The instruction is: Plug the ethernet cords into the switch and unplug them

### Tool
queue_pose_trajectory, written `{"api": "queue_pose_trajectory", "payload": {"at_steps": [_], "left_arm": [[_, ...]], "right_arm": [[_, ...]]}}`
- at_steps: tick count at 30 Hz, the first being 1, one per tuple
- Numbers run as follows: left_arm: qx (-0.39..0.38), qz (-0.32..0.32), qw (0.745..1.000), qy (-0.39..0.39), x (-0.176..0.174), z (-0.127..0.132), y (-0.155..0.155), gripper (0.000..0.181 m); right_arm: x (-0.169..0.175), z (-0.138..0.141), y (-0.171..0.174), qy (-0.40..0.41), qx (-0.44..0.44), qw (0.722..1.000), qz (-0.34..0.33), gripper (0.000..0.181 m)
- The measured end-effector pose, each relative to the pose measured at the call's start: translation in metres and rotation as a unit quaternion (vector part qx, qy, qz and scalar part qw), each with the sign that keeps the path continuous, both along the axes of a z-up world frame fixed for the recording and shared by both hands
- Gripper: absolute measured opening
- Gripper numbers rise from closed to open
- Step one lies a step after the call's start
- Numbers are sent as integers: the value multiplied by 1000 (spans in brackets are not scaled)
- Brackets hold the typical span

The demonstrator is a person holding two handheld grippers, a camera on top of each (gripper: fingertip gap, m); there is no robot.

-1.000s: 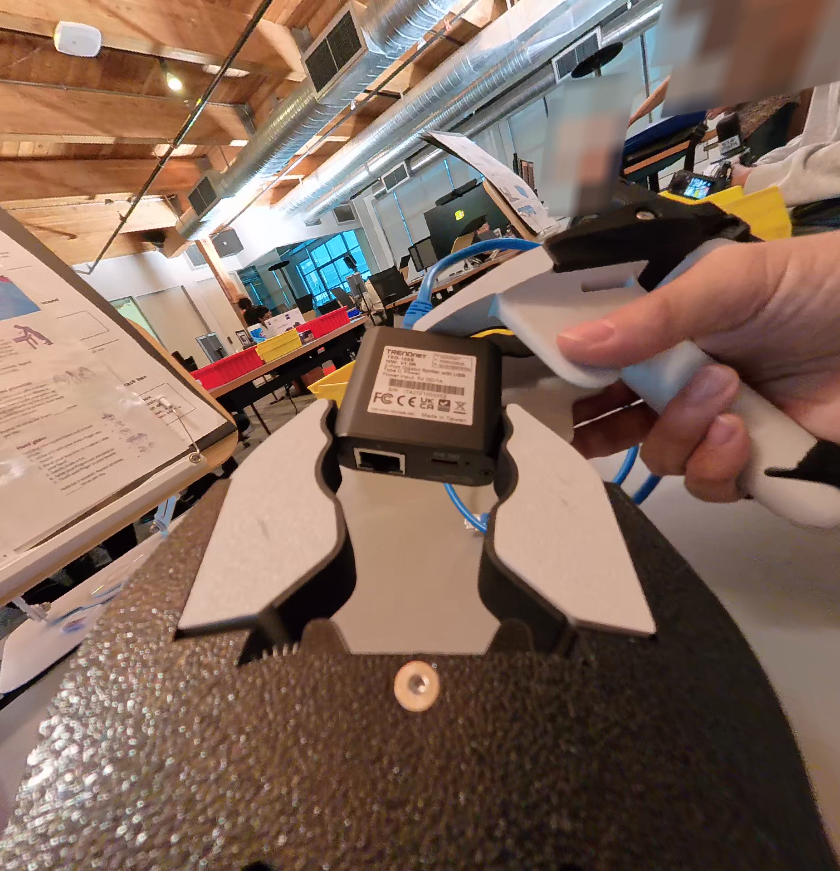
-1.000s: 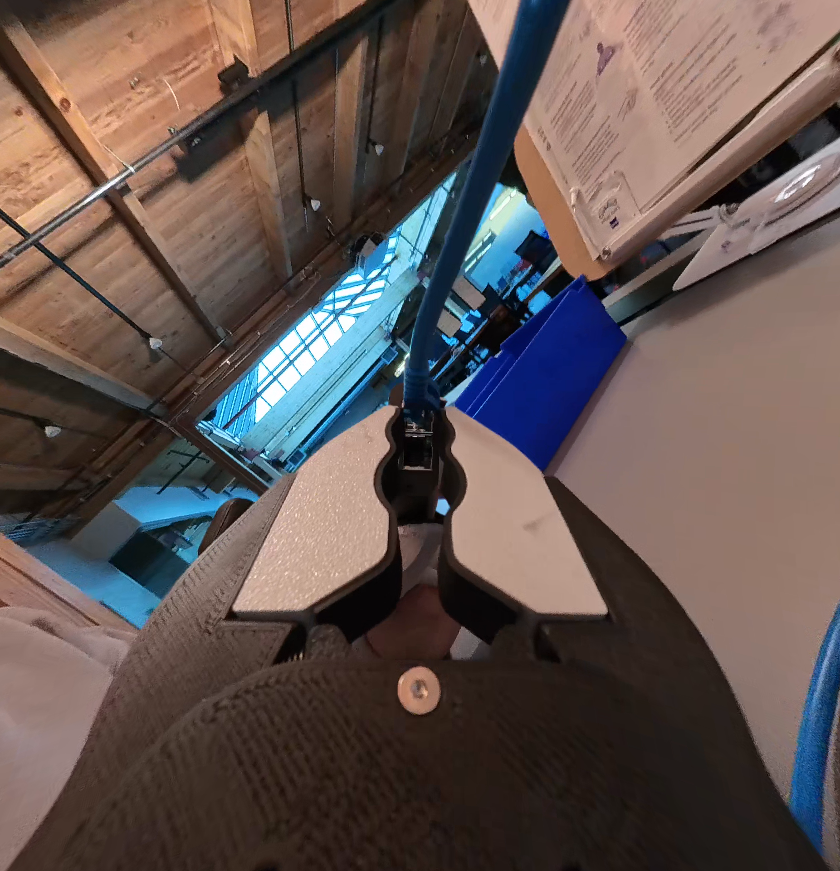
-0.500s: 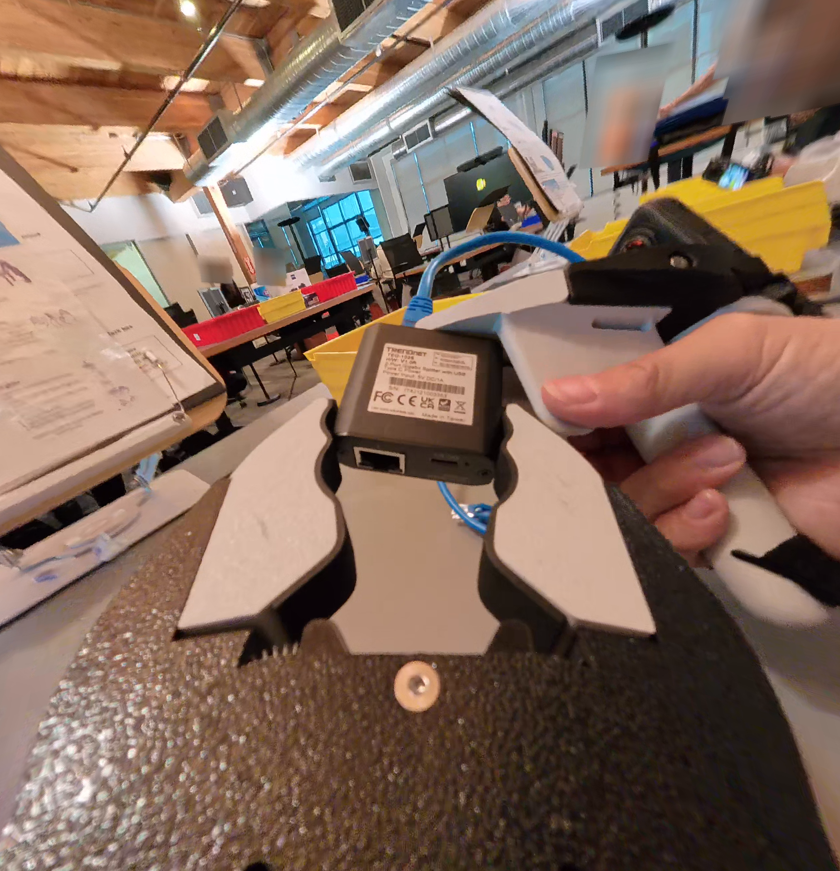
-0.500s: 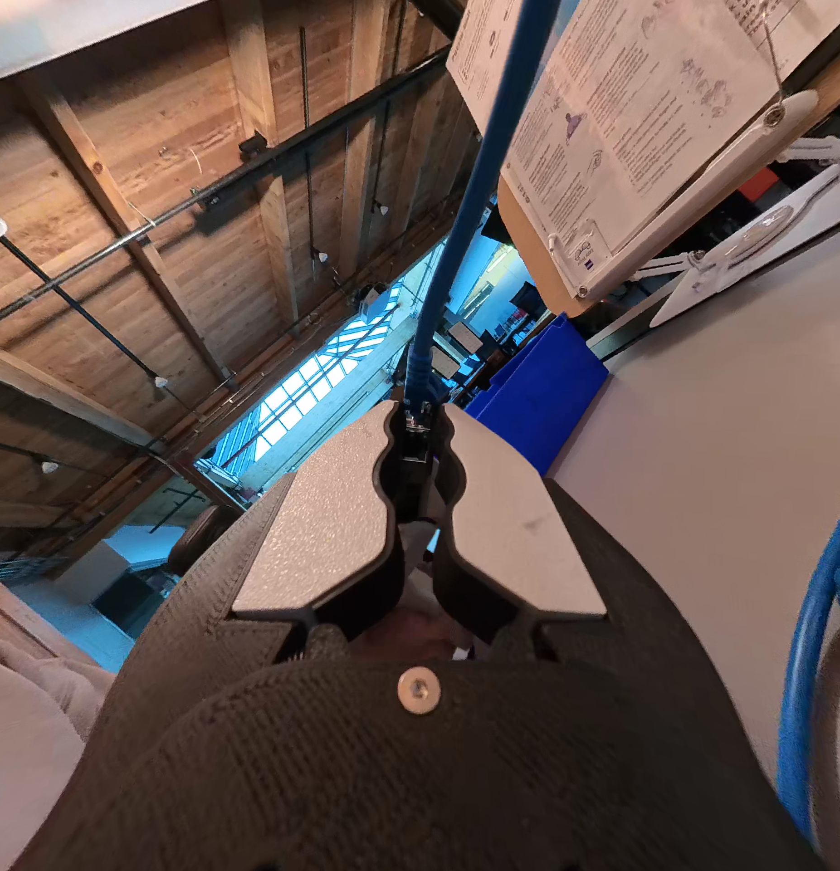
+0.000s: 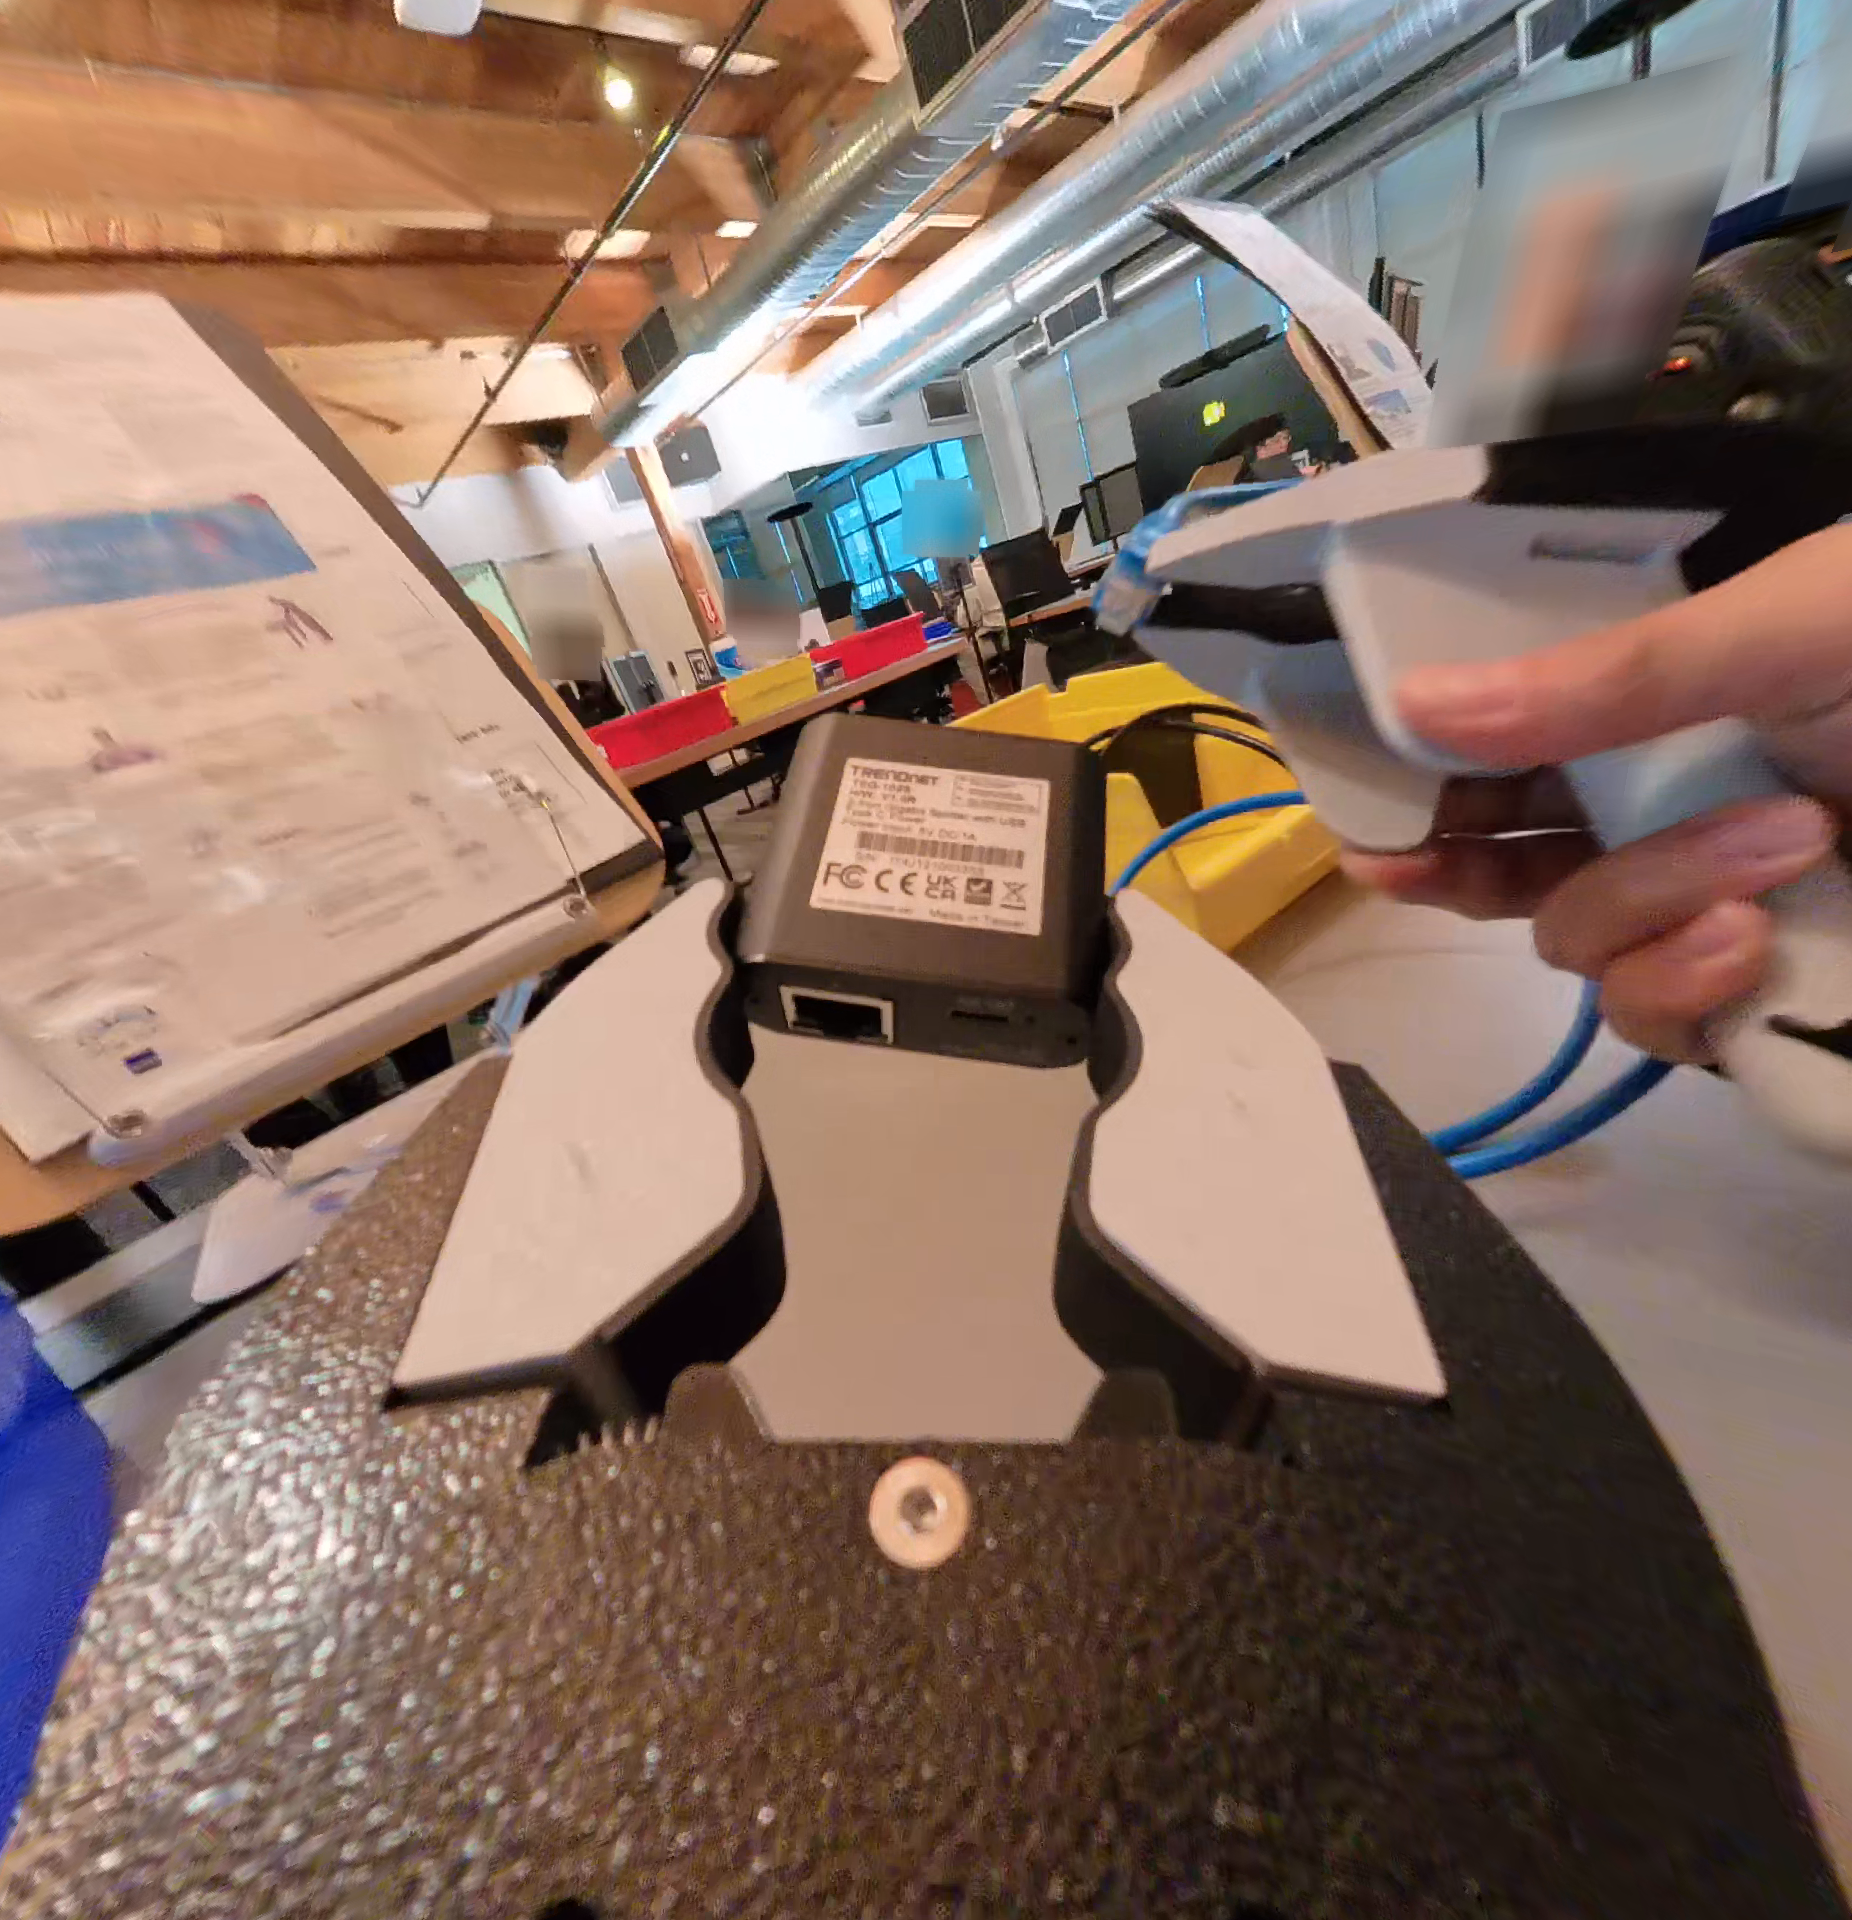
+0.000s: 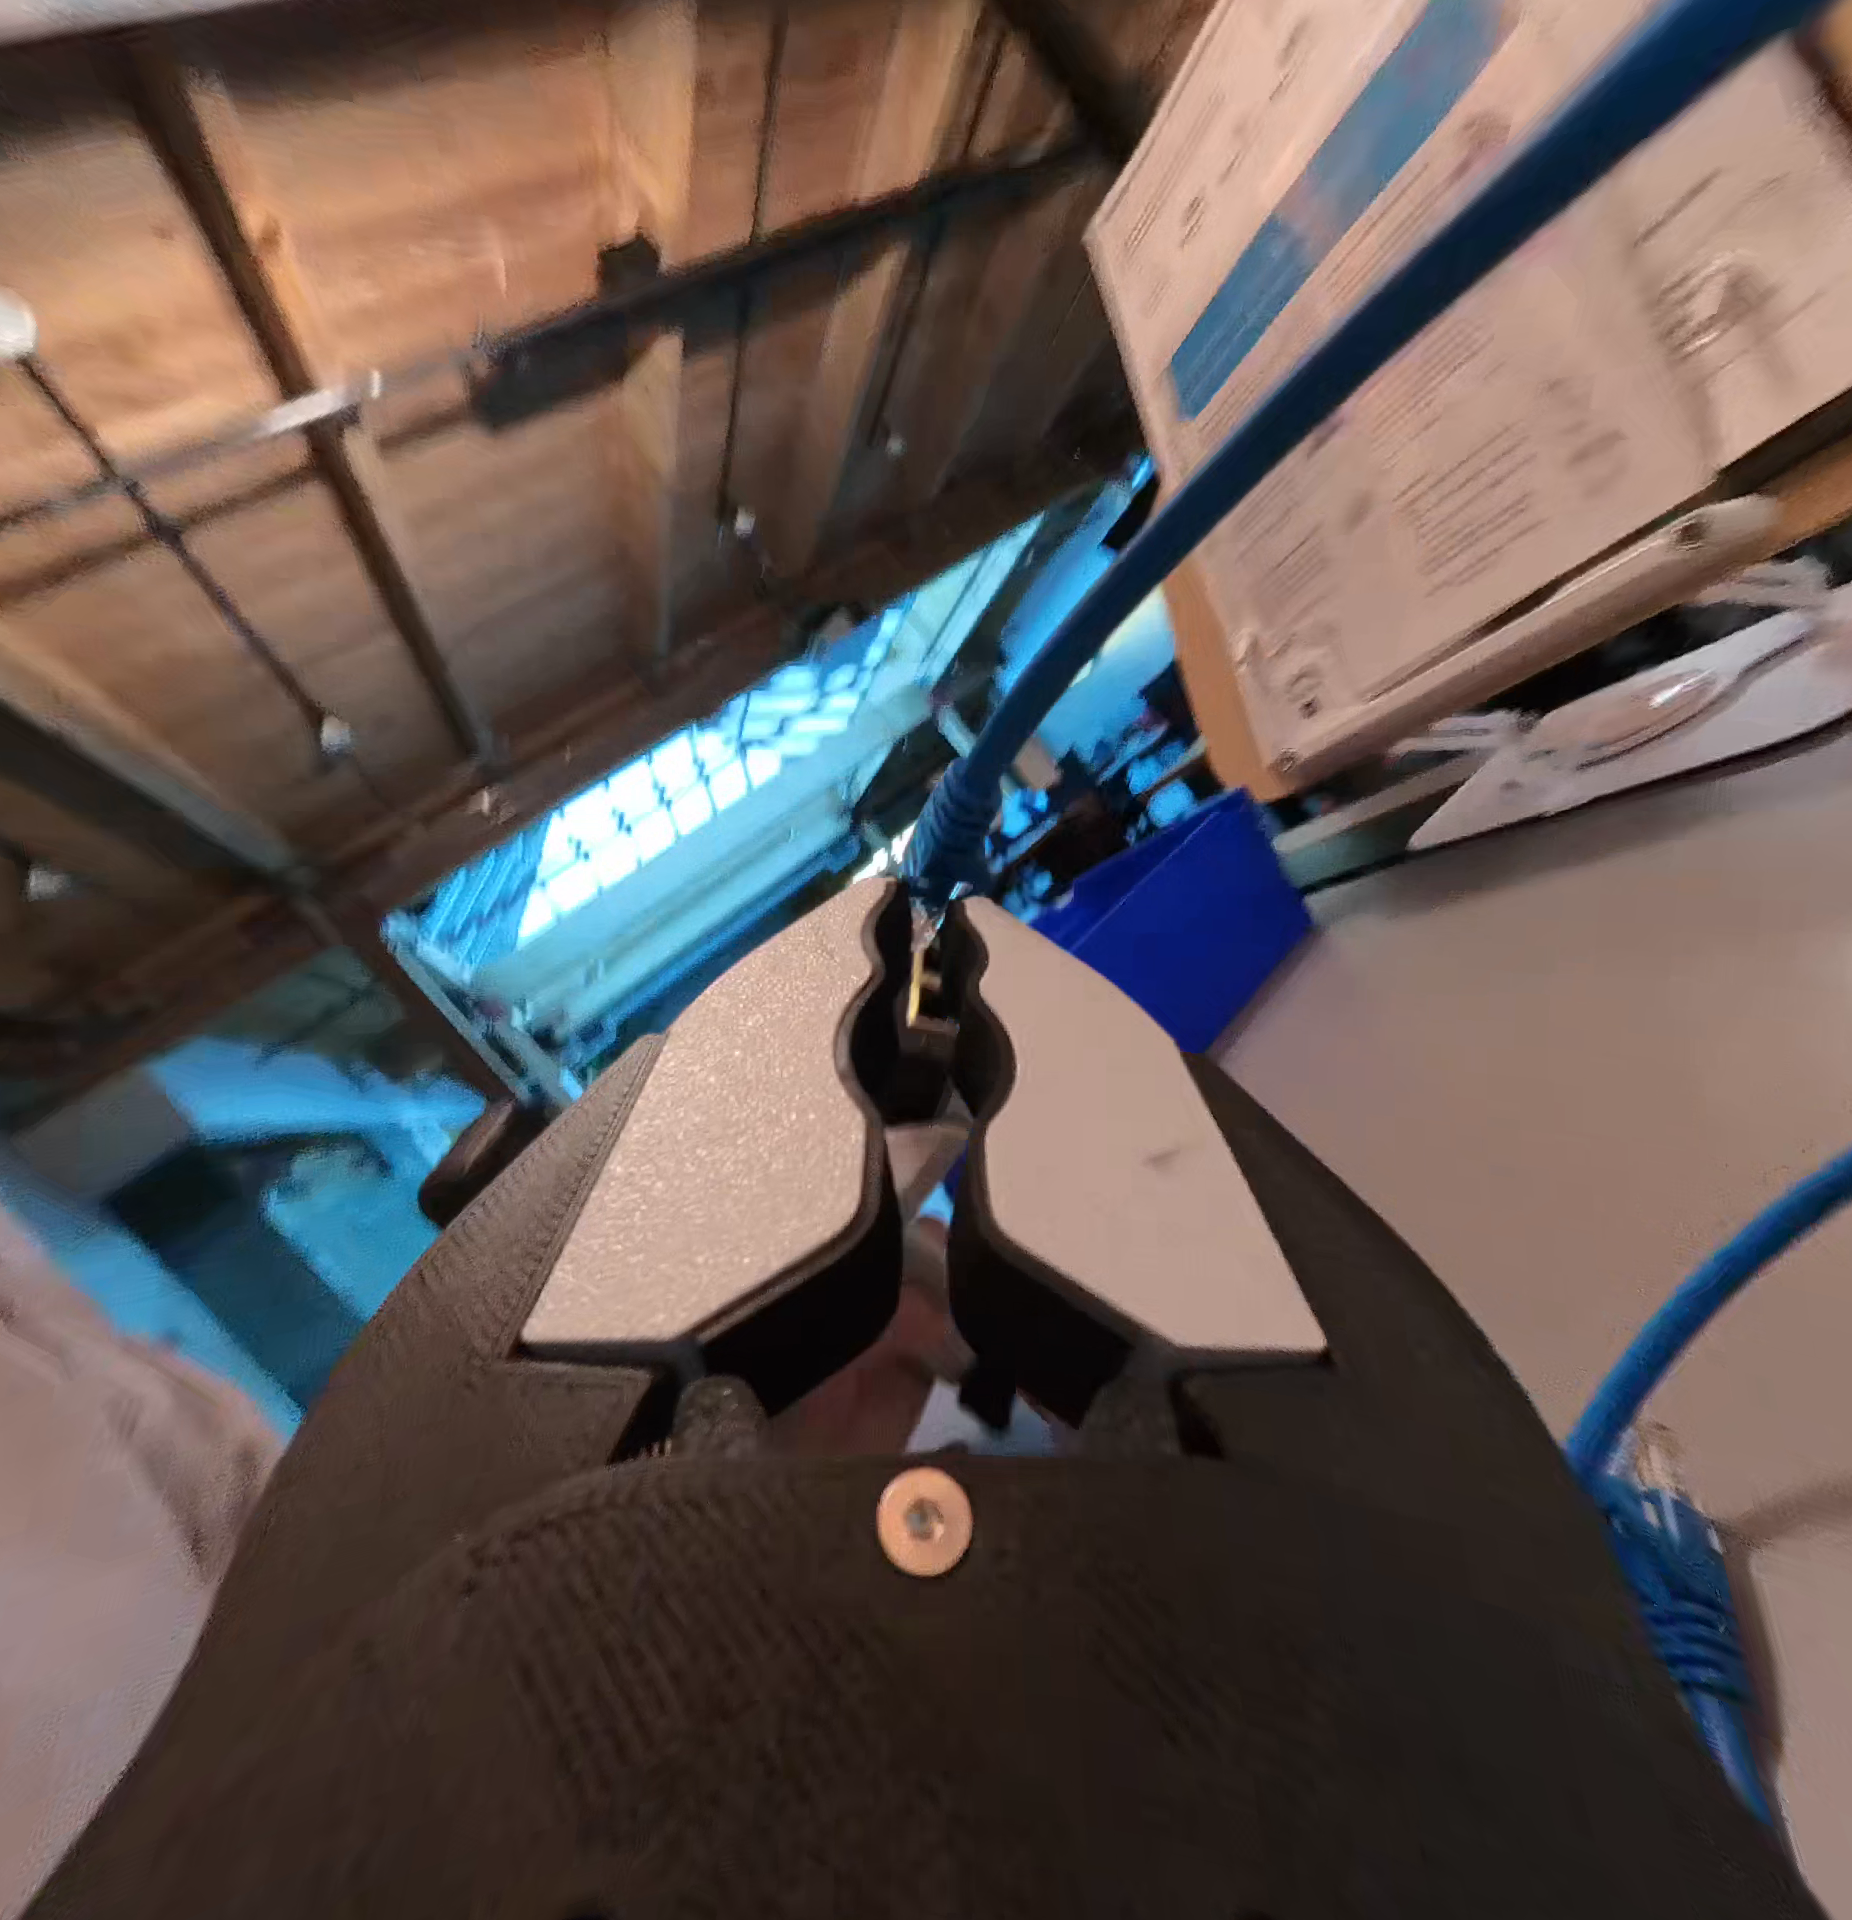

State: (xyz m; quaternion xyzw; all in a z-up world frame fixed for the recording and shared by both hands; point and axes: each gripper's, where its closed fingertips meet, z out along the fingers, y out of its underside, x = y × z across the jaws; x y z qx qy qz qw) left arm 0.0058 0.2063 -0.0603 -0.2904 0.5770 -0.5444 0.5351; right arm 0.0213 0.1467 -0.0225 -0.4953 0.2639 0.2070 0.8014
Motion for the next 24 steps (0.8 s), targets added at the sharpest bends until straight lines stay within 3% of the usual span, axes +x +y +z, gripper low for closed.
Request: {"api": "queue_pose_trajectory", "payload": {"at_steps": [4,8,12,15,18,19,21,24], "left_arm": [[-12,-5,1000,10,0,-5,10,63],[-48,-19,999,13,0,-3,17,63],[-54,-18,998,14,0,-3,21,63],[-53,-22,998,11,-1,-1,21,63],[-51,-26,998,10,-2,-1,20,63],[-51,-28,998,12,-1,-1,19,63],[-50,-30,998,13,-1,-2,18,63],[-48,-35,998,13,-2,-2,15,63]], "right_arm": [[-11,-1,5,-102,-140,985,13,9],[-12,17,-7,-162,-202,965,28,8],[3,42,-29,-226,-293,928,45,8],[31,67,-50,-245,-330,910,52,8],[59,74,-65,-230,-361,898,98,8],[75,74,-69,-226,-371,896,91,8],[89,64,-73,-206,-385,889,139,8],[117,46,-70,-162,-378,899,153,8]]}}
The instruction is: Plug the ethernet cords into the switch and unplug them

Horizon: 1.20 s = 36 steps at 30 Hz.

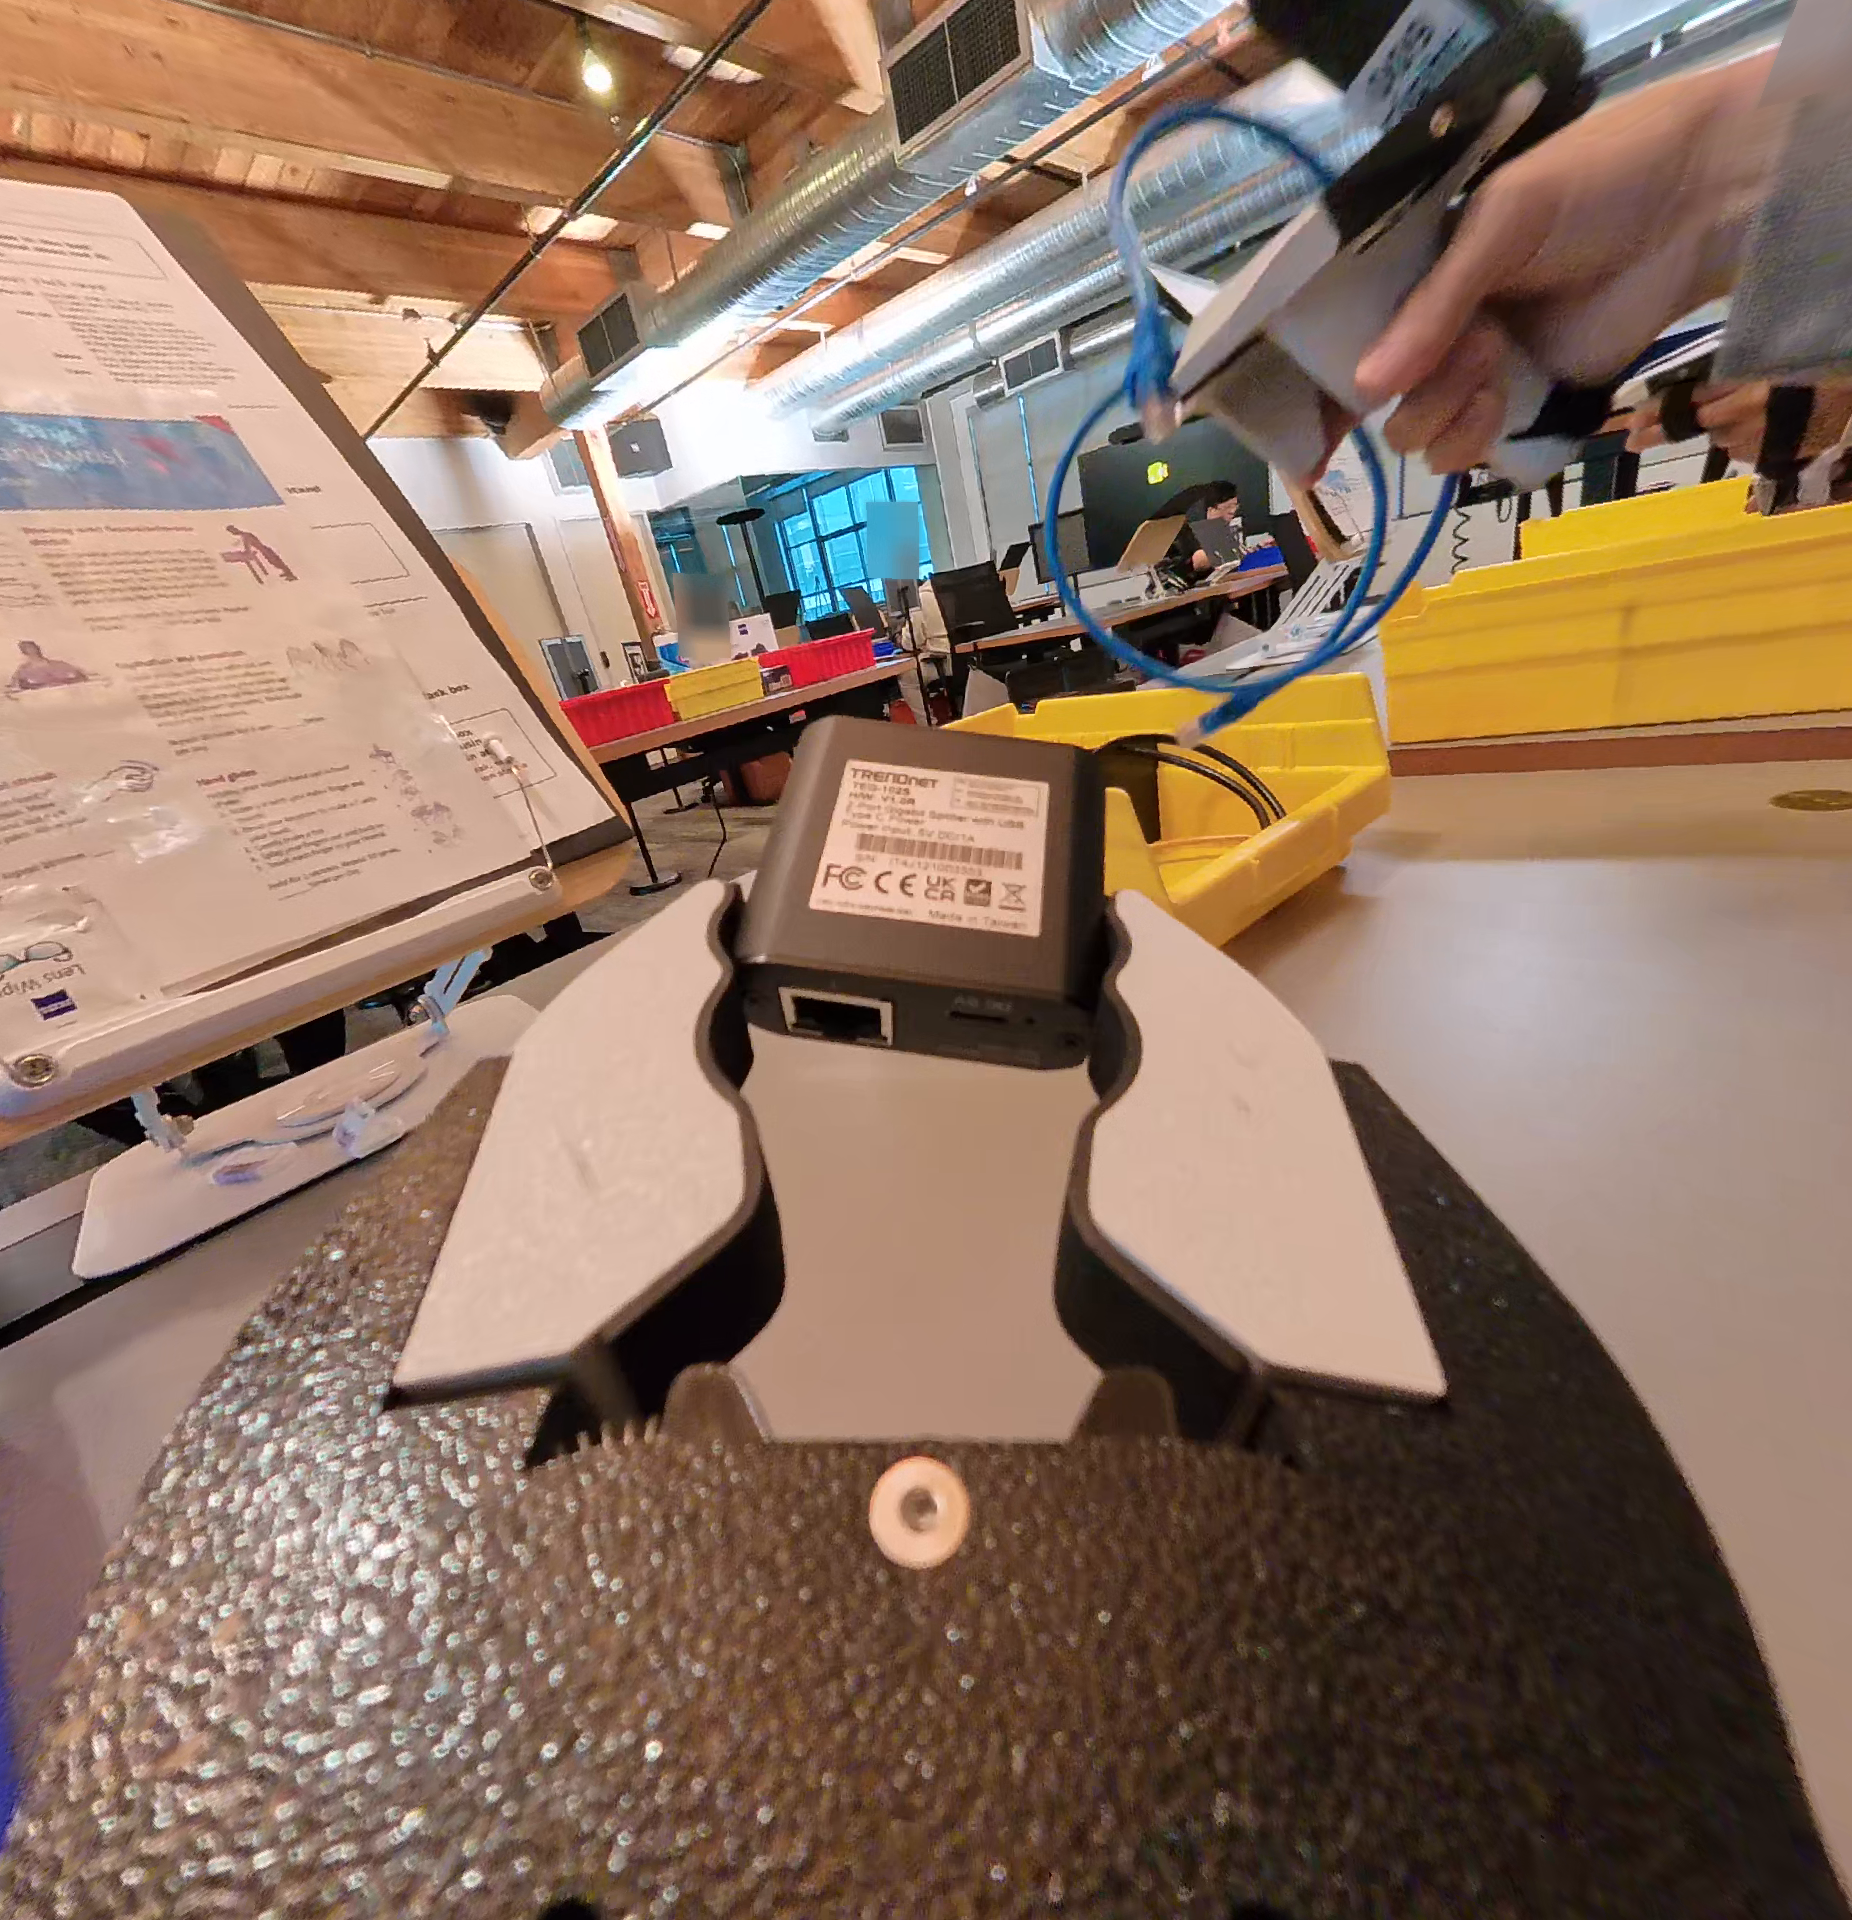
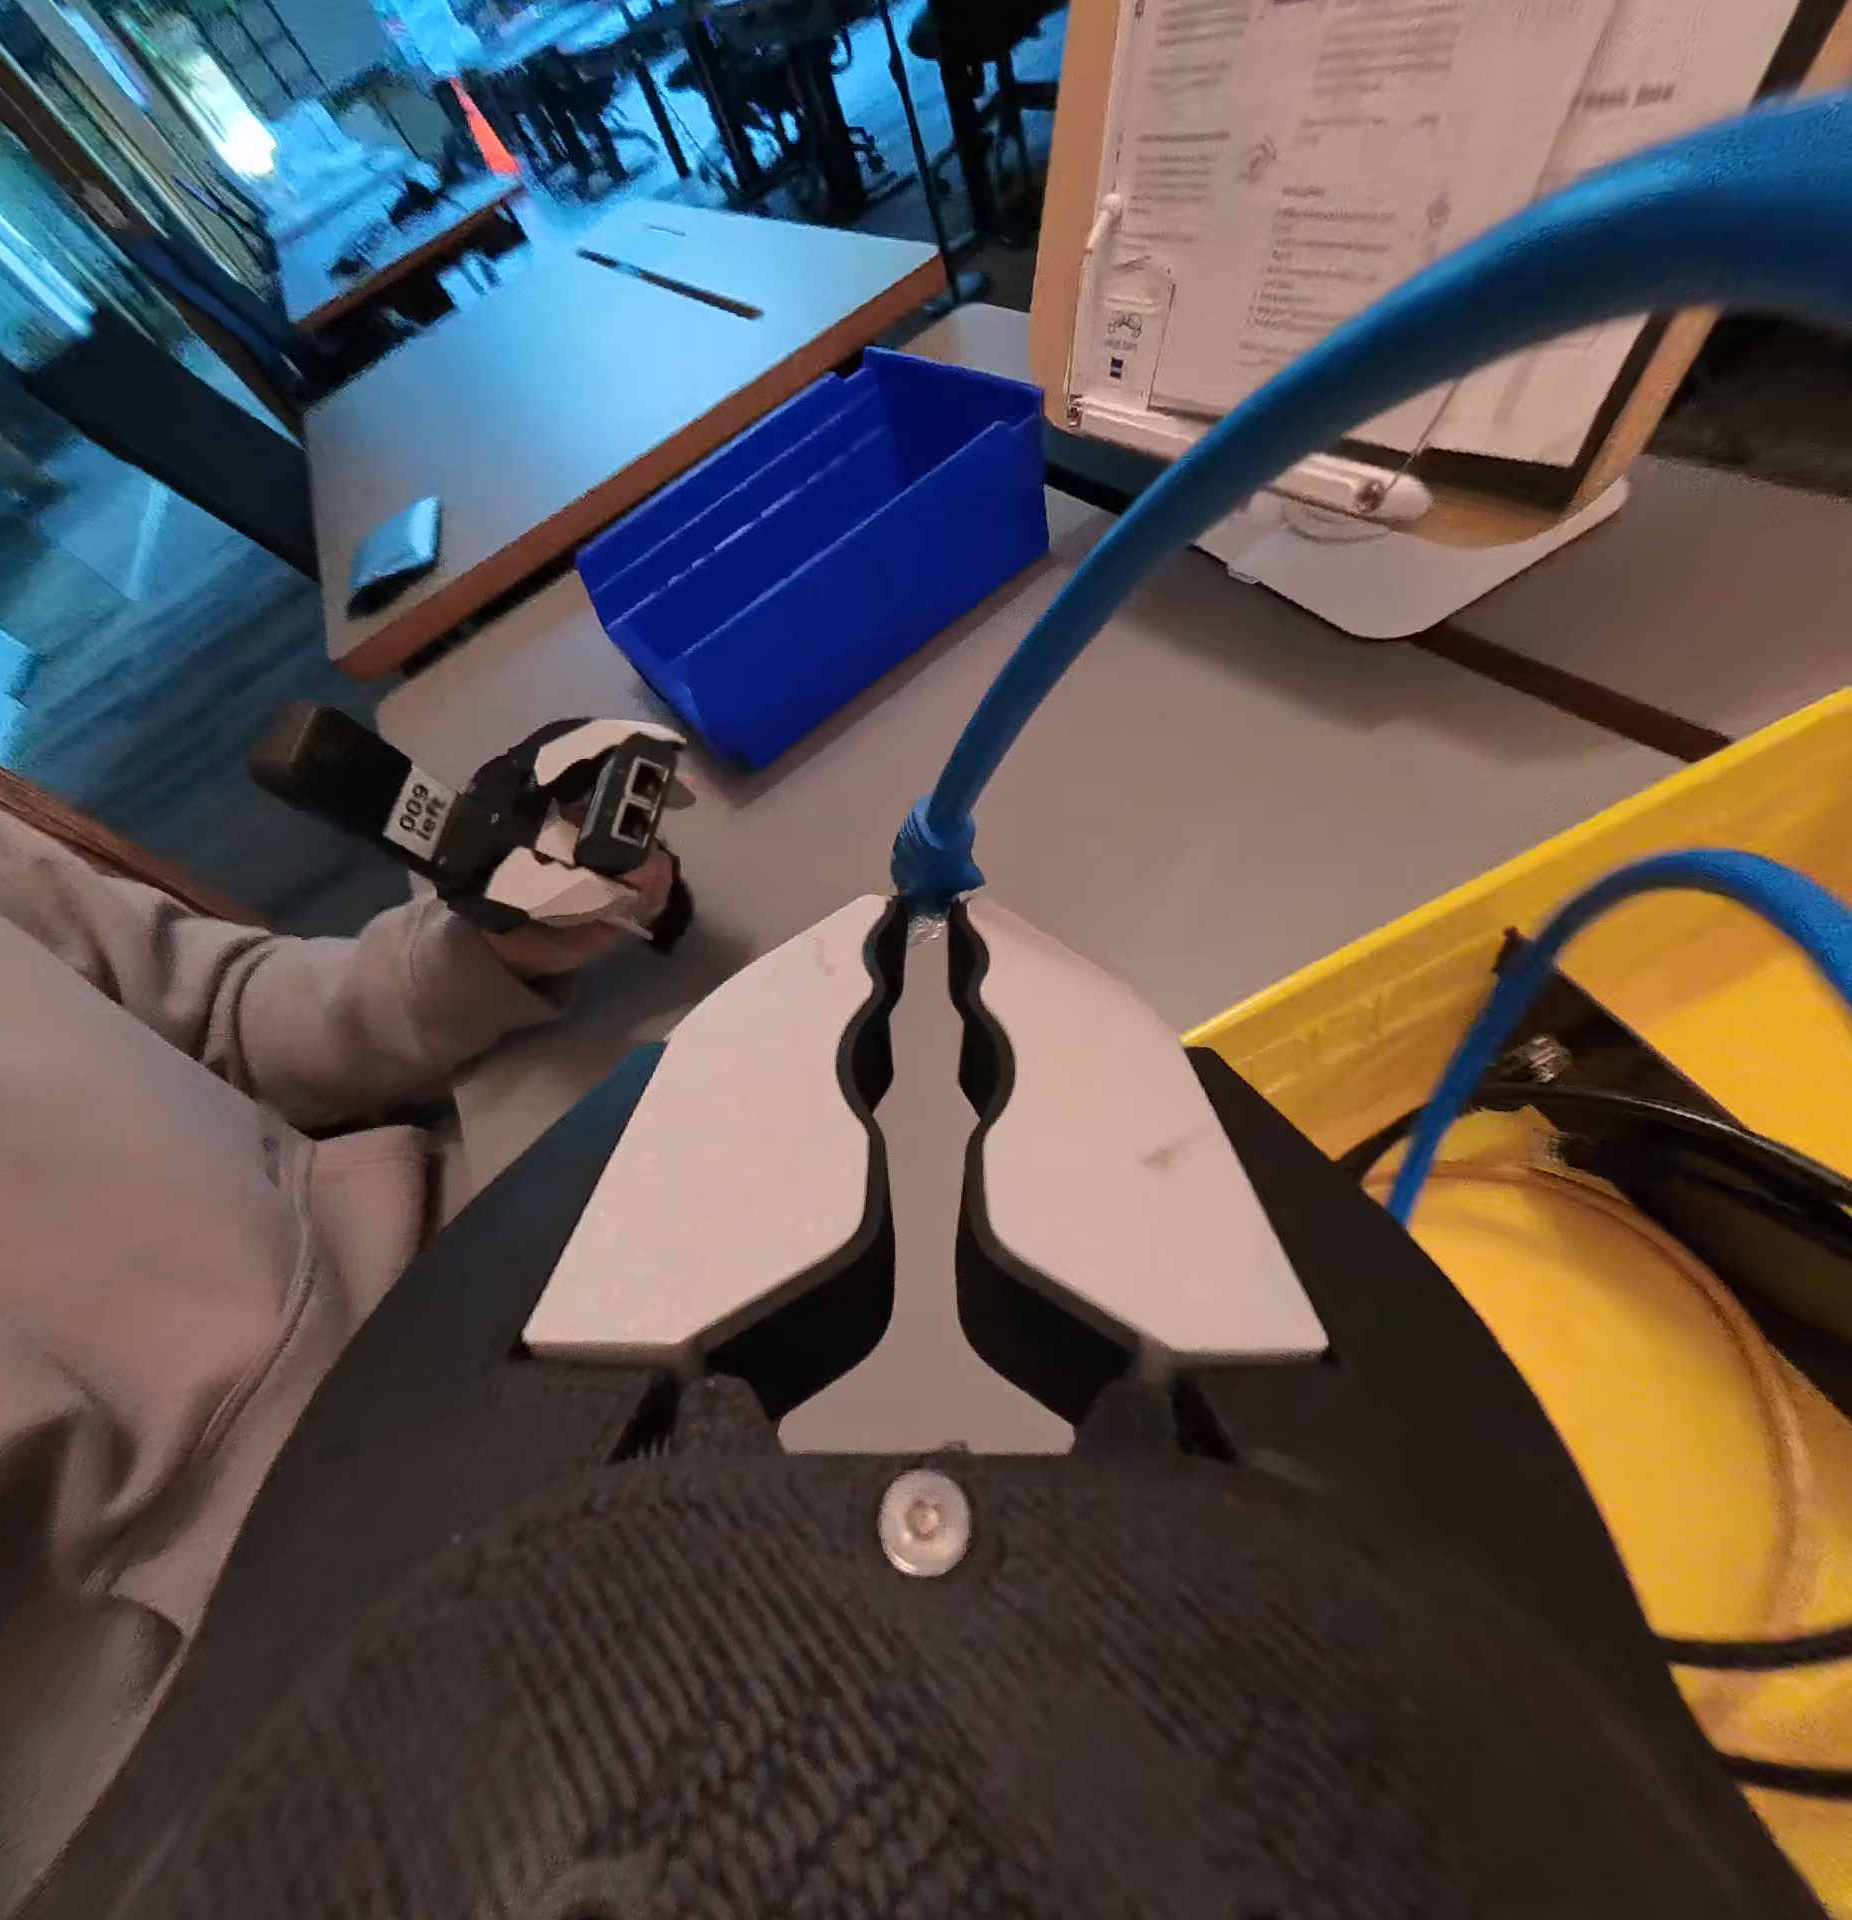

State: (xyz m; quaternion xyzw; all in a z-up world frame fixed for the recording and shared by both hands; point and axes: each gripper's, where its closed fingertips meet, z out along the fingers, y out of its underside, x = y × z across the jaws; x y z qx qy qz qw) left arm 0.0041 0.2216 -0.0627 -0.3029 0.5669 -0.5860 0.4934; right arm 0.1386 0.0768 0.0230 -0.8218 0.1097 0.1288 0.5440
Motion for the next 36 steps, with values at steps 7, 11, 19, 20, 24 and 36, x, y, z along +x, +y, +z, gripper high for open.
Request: {"api": "queue_pose_trajectory", "payload": {"at_steps": [7,11,19,20,24,36], "left_arm": [[-4,-10,1000,2,0,-1,-3,63],[-5,-15,1000,5,0,-3,-4,63],[-13,-21,1000,12,2,-5,-3,63],[-13,-23,1000,13,1,-6,-4,63],[-7,-35,999,15,1,-6,-7,63],[101,-195,976,0,-29,-15,-67,63]], "right_arm": [[51,-75,10,116,-13,993,-32,7],[90,-152,-27,87,-231,960,-134,20],[76,-129,-57,-50,-353,930,-84,54],[72,-115,-54,-61,-332,937,-90,56],[17,-57,-10,-33,-114,988,-97,62],[-192,-94,89,386,57,905,171,61]]}}
